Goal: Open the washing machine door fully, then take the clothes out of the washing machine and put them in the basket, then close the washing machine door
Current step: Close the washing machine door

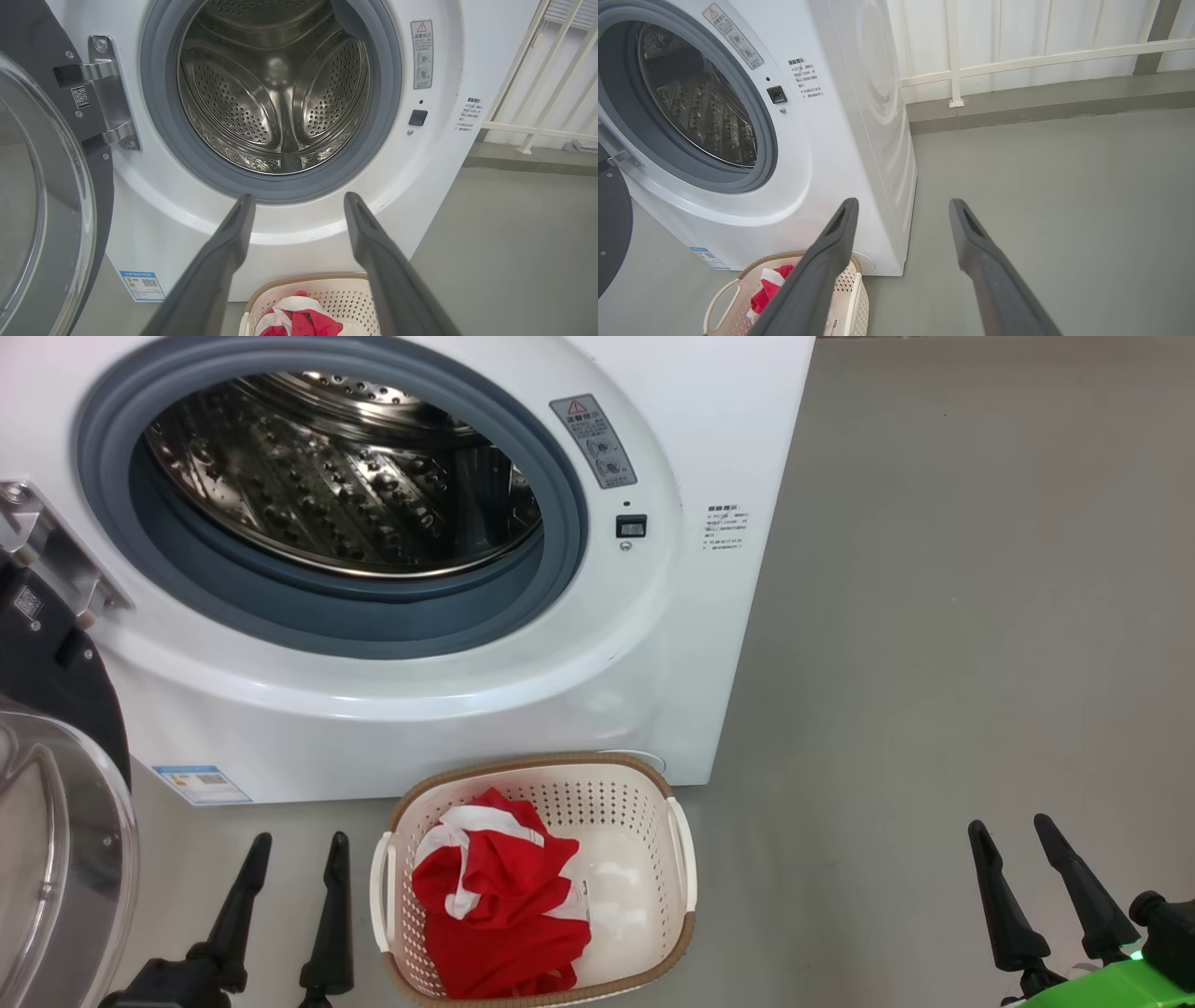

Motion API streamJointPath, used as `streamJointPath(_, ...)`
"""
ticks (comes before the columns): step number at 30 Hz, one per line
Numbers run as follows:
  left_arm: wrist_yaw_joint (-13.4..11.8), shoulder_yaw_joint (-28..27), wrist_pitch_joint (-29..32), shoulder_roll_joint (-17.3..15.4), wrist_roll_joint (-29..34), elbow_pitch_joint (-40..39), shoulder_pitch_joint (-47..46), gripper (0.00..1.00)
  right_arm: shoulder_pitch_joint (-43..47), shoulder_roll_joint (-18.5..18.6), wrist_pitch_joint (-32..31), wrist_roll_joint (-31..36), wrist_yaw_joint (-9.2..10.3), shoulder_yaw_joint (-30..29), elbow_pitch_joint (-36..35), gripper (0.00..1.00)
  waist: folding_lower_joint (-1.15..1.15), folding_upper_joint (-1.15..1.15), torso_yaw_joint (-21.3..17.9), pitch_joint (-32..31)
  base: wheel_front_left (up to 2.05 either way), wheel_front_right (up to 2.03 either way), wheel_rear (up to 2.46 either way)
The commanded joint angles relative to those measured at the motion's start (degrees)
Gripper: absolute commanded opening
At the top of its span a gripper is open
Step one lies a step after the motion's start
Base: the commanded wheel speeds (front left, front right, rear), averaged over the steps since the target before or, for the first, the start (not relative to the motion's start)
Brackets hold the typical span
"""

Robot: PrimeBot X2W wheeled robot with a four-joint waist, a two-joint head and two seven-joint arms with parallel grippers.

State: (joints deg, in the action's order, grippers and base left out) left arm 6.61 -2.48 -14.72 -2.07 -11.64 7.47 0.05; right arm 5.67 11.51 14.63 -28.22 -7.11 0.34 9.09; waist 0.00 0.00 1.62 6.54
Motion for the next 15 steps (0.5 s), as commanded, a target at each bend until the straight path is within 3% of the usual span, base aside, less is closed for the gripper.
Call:
streamJointPath(1, -0.4, -1.7, -0.3, -0.8, 0.4, -1.8, -0.8, 1.0, -0.7, 1.5, 0.4, 0.0, -0.37, 0.8, -1.5, 1.0, 0.0, 0.0, 0.0, 0.0, -0.18, 0.18, 0.0)
streamJointPath(7, -0.5, -1.6, -0.3, -0.8, 0.4, -1.8, -0.9, 1.0, -0.8, 1.4, 0.4, 0.0, -0.37, 0.8, -1.4, 1.0, 0.0, 0.0, 0.0, 0.2, -0.66, 0.66, 0.0)
streamJointPath(15, -0.4, -1.6, -0.3, -0.8, 0.5, -2.0, -1.1, 1.0, -1.0, 1.3, 0.4, 0.0, -0.37, 0.7, -1.5, 1.0, 0.0, 0.0, 0.0, 0.6, -1.27, 1.27, 0.0)
